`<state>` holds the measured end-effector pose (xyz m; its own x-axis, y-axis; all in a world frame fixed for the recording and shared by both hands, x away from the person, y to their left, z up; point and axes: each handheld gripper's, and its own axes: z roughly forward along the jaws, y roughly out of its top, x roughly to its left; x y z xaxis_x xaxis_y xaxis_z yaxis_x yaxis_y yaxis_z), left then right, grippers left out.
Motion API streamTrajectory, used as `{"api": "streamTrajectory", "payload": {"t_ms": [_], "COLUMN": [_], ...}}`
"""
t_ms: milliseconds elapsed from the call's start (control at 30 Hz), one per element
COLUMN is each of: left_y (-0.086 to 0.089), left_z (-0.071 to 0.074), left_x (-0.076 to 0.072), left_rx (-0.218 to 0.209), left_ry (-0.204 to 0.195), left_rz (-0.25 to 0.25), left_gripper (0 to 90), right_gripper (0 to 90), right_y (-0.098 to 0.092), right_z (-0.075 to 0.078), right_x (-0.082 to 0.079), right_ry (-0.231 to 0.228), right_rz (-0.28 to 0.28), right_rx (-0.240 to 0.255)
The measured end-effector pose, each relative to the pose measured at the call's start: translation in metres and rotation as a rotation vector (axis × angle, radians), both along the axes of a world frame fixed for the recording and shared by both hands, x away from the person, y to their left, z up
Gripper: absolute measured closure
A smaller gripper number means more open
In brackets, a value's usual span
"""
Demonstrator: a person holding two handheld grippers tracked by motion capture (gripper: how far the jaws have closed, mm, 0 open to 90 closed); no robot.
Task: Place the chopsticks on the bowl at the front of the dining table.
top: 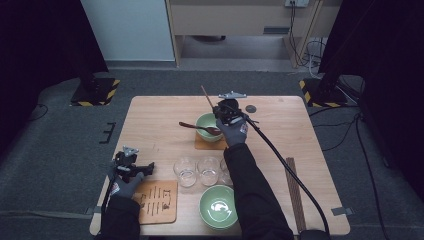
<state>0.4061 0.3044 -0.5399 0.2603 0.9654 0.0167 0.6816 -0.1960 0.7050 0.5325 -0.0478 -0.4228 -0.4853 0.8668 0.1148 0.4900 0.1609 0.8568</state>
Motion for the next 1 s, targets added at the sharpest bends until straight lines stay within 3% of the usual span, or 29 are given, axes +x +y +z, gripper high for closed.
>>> {"api": "streamTrajectory", "payload": {"t_ms": [1000], "left_y": [0.0], "left_z": [0.0], "left_x": [0.0], "left_rx": [0.0], "left_ry": [0.0], "left_rz": [0.0], "left_gripper": [0.0], "right_gripper": [85.3], "right_y": [0.015], "right_z": [-0.042], "right_x": [0.01], "right_ry": [0.11], "right_rz": [0.009], "right_rx": [-0.083]}}
